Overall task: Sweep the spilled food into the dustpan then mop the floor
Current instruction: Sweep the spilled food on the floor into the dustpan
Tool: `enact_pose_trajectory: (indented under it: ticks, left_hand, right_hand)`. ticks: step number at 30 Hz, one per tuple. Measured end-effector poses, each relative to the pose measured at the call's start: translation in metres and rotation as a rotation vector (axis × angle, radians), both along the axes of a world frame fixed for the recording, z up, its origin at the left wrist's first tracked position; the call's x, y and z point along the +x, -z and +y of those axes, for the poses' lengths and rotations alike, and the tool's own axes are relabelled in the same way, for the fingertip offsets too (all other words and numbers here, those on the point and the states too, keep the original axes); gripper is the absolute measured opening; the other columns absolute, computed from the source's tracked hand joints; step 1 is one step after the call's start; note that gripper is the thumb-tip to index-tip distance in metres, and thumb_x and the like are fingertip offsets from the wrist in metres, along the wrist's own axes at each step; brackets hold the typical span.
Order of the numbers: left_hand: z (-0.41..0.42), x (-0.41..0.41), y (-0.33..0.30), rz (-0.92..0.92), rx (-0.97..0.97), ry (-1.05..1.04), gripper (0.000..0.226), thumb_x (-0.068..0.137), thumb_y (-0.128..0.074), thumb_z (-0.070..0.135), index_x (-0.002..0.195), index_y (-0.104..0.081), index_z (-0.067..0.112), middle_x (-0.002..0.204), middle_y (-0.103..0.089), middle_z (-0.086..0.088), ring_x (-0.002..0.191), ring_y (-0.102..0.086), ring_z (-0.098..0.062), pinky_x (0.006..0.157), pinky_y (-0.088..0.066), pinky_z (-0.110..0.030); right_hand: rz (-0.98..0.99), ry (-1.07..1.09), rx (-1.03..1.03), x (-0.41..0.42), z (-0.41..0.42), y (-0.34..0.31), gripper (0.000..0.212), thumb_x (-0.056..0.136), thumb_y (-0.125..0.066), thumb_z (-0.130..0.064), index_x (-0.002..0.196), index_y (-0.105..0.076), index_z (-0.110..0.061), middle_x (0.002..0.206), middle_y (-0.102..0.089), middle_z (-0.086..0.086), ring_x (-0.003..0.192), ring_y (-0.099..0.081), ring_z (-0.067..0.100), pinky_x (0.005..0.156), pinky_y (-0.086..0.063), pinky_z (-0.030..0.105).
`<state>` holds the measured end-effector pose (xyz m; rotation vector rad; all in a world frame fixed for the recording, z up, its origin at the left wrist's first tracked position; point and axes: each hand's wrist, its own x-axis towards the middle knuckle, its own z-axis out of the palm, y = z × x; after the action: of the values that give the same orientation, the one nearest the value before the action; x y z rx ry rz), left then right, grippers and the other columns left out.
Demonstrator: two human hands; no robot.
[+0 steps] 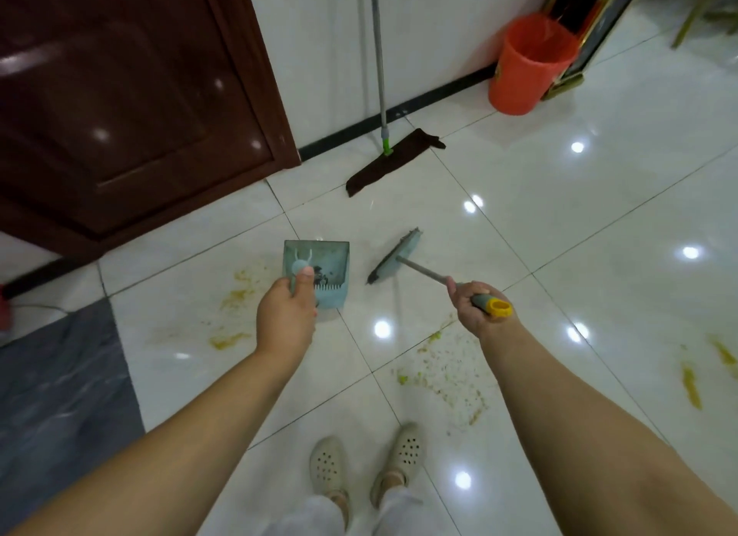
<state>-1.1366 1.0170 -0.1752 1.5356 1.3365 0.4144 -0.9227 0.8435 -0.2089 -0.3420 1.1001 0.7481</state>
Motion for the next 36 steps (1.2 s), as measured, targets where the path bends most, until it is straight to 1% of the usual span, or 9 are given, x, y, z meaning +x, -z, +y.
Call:
enact_pose_trajectory:
  ticks: [7,11,15,17,19,21,25,30,36]
  left_hand:
    - [-0.03,0.049,0.002,0.003,-0.001,0.054,0.043,0.093,-0.039,0.056,0.069,-0.05,0.022,0.059,-0.055,0.0,0.046,-0.048,-0.016,0.049,-0.039,-0.026]
    - [-0.046,0.075,-0.002,0.025,0.025,0.064,0.048,0.094,-0.038,0.055,0.068,-0.05,0.017,0.058,-0.055,-0.003,0.046,-0.05,-0.019,0.05,-0.04,-0.028]
    - [-0.054,0.089,-0.007,0.033,0.041,0.042,0.051,0.095,-0.035,0.055,0.067,-0.05,0.014,0.06,-0.056,-0.005,0.052,-0.052,-0.023,0.053,-0.043,-0.03]
    - [-0.057,0.092,-0.007,0.009,0.032,0.01,0.049,0.095,-0.036,0.055,0.068,-0.05,0.017,0.061,-0.055,-0.004,0.053,-0.052,-0.023,0.052,-0.042,-0.029]
    - [-0.057,0.093,-0.008,-0.014,0.025,-0.003,0.047,0.095,-0.037,0.055,0.068,-0.05,0.019,0.062,-0.055,-0.003,0.054,-0.052,-0.021,0.053,-0.042,-0.029]
    - [-0.052,0.097,-0.009,-0.02,0.026,-0.005,0.046,0.094,-0.037,0.056,0.068,-0.05,0.02,0.065,-0.055,-0.002,0.058,-0.052,-0.022,0.056,-0.043,-0.03]
    - [-0.025,0.106,-0.012,-0.017,0.036,-0.027,0.049,0.092,-0.036,0.058,0.066,-0.049,0.018,0.064,-0.056,-0.004,0.061,-0.054,-0.025,0.06,-0.048,-0.036]
    - [0.024,0.114,-0.01,0.011,0.057,-0.038,0.052,0.094,-0.035,0.055,0.075,-0.052,0.009,0.078,-0.064,-0.022,0.077,-0.064,-0.041,0.072,-0.054,-0.05]
    - [0.111,0.126,-0.01,0.046,0.037,-0.069,0.053,0.095,-0.036,0.054,0.083,-0.056,0.006,0.076,-0.063,-0.017,0.08,-0.065,-0.041,0.072,-0.053,-0.043]
  right_hand:
    - [0.128,0.393,0.012,0.045,-0.062,-0.002,0.042,0.098,-0.036,-0.004,0.139,-0.034,0.002,0.134,-0.041,0.034,0.053,-0.042,0.01,0.046,-0.043,0.015]
    - [0.133,0.499,-0.008,0.047,-0.109,-0.008,0.04,0.097,-0.035,-0.01,0.136,-0.036,0.0,0.135,-0.041,0.033,0.054,-0.041,0.01,0.039,-0.036,0.016]
    - [0.104,0.514,-0.02,0.049,-0.143,-0.022,0.03,0.095,-0.034,-0.004,0.122,-0.038,0.007,0.136,-0.038,0.036,0.067,-0.047,0.006,0.046,-0.04,0.014]
    - [0.073,0.434,-0.035,0.05,-0.152,-0.027,0.034,0.095,-0.032,-0.003,0.129,-0.035,0.006,0.132,-0.041,0.038,0.067,-0.044,0.004,0.045,-0.04,0.015]
    - [0.043,0.259,-0.081,0.049,-0.156,-0.032,0.042,0.097,-0.031,-0.004,0.138,-0.029,0.004,0.1,-0.053,0.044,0.054,-0.039,0.004,0.043,-0.04,0.014]
    - [0.012,0.056,-0.136,0.047,-0.152,-0.035,0.043,0.1,-0.03,-0.009,0.14,-0.027,0.007,0.069,-0.056,0.034,0.042,-0.039,0.005,0.04,-0.04,0.013]
    - [-0.06,-0.171,-0.154,0.045,-0.124,-0.038,0.033,0.101,-0.031,-0.011,0.132,-0.03,0.004,0.092,-0.05,0.026,0.024,-0.039,0.012,0.03,-0.038,0.012]
    - [-0.079,-0.32,-0.122,0.049,-0.055,-0.039,0.031,0.098,-0.036,-0.006,0.128,-0.034,0.003,0.094,-0.05,0.026,0.026,-0.039,0.012,0.03,-0.041,0.014]
    - [-0.075,-0.473,-0.079,0.055,0.075,-0.03,0.021,0.098,-0.034,-0.003,0.116,-0.039,0.007,0.097,-0.05,0.028,0.027,-0.04,0.014,0.029,-0.04,0.015]
